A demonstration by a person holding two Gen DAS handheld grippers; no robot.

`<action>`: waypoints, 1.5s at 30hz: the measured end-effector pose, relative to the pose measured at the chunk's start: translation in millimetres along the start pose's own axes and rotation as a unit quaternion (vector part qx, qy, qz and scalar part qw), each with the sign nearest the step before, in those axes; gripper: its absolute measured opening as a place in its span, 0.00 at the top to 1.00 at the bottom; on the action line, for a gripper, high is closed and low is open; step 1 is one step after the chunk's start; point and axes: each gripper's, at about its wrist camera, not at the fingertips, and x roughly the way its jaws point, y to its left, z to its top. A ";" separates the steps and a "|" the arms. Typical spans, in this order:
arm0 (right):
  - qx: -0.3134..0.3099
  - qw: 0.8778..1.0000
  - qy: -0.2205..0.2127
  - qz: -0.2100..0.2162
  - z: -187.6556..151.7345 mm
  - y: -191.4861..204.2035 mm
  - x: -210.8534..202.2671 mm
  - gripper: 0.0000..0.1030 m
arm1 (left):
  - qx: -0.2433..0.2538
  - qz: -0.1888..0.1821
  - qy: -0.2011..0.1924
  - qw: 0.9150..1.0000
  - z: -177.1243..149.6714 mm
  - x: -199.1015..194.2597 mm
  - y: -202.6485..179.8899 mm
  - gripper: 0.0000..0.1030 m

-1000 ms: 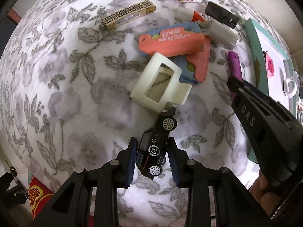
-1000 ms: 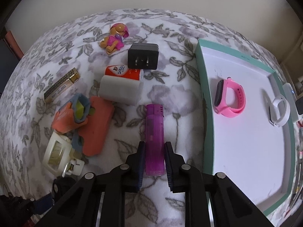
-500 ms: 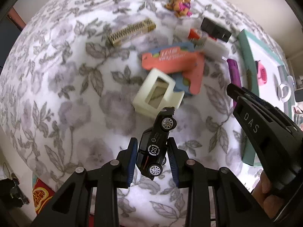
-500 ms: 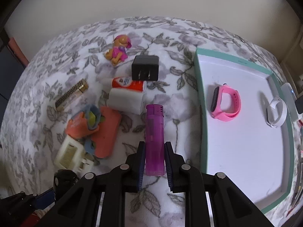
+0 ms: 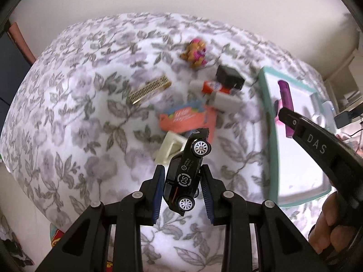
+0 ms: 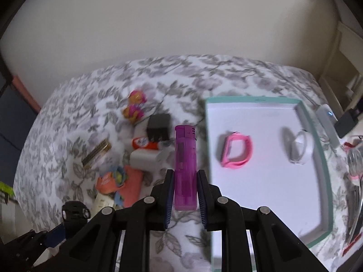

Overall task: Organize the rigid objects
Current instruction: 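Carry the car and lighter into the tray and open both tools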

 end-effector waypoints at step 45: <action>0.150 0.979 0.095 -0.099 -14.0 -187.6 40.2 0.79 | 0.116 -0.049 0.059 0.990 34.6 107.4 -195.2 0.67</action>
